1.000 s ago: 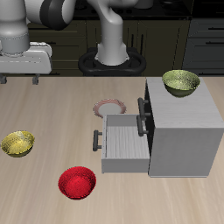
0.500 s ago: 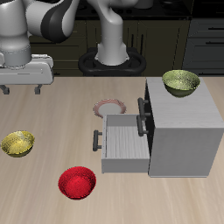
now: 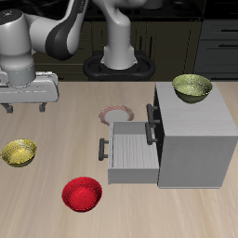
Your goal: Place the yellow bowl in the bottom drawer of the white cabinet
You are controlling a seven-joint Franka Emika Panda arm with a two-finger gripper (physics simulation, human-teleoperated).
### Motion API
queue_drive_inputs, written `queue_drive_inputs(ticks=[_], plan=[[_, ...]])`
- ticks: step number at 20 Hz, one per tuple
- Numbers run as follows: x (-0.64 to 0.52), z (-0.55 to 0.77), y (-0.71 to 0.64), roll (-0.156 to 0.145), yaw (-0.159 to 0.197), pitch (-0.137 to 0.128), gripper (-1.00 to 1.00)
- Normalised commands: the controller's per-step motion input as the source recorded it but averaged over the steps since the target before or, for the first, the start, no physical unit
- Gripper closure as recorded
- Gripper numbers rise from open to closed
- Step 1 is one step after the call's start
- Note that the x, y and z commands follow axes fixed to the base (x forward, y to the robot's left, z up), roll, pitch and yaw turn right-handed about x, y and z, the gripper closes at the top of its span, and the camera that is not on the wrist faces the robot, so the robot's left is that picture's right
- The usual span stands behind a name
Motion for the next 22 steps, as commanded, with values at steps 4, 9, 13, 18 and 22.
queue_drive_inputs(ticks=[4,9,13,18,22], plan=[[0.02,-0.18,-0.02,0.001,0.001,-0.002,-1.0],[0.03,-0.17,0.01,0.004,0.017,0.0,-1.0],[0.02,-0.23,0.02,-0.001,0.007,0.013,-1.0],[0.02,-0.38,-0.01,0.0,-0.001,0.039,-1.0],[-0.07,-0.25,-0.02,-0.01,0.031,-0.007,-1.0]])
